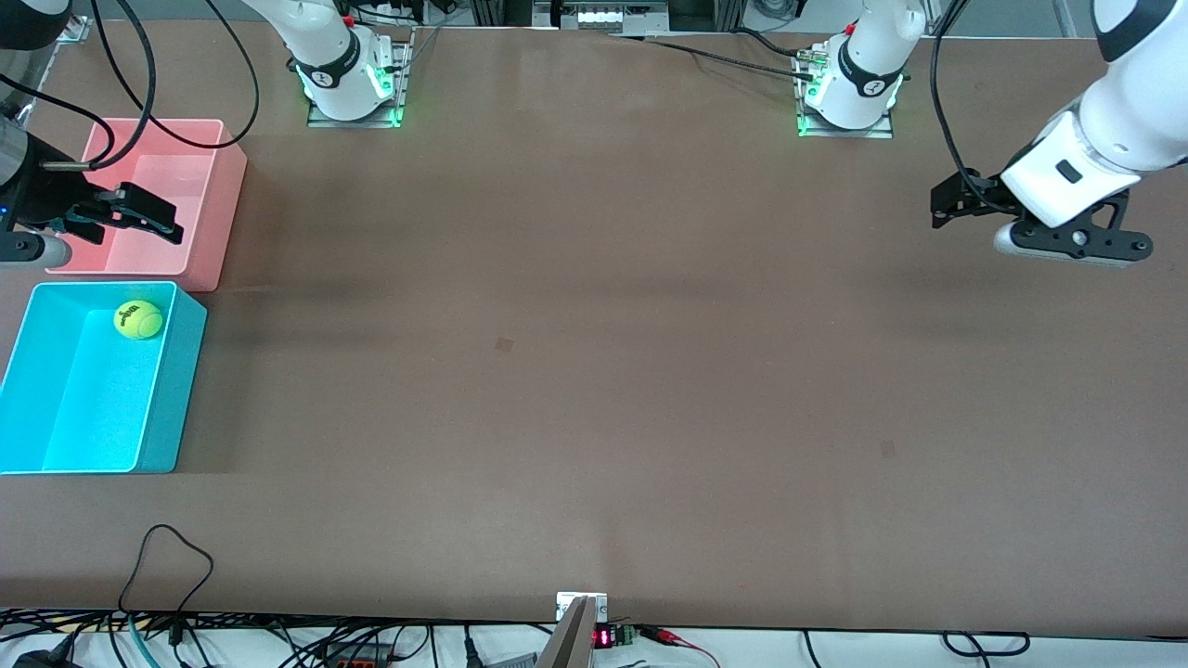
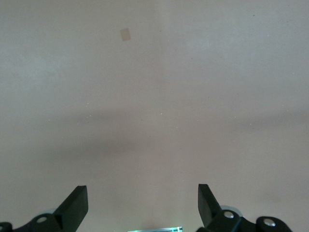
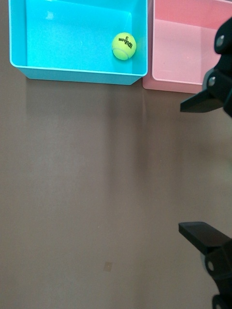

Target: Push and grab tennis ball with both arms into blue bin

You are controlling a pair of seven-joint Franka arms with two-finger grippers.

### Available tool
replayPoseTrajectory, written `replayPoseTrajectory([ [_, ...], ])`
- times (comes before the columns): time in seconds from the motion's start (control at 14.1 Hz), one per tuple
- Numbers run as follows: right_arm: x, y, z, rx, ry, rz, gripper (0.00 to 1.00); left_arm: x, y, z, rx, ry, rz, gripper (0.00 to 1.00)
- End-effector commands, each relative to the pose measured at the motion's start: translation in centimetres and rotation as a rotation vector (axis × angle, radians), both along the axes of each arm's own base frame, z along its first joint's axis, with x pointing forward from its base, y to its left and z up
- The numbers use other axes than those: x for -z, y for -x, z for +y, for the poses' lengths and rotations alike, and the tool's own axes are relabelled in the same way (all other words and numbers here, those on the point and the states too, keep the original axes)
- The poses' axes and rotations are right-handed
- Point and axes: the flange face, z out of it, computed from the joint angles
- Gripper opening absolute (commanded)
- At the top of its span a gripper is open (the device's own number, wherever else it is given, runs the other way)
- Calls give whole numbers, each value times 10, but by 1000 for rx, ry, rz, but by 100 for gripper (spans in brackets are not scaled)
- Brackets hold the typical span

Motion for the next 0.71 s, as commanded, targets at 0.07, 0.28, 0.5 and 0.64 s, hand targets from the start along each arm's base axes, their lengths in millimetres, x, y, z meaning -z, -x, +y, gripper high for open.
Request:
replayPoseTrajectory([
  [0.07, 0, -6, -6, 16, 12, -35, 100, 1, 6, 3, 10, -19, 24, 100],
  [0.28, 1, -8, -17, 33, 14, -42, 100, -4, 9, 2, 14, -31, 8, 100],
  [0.5, 1, -7, -25, 47, 13, -41, 100, -6, 8, 5, 18, -64, -5, 100],
  [0.64, 2, -7, -26, 49, 11, -39, 100, -8, 5, 2, 24, -61, -36, 100],
])
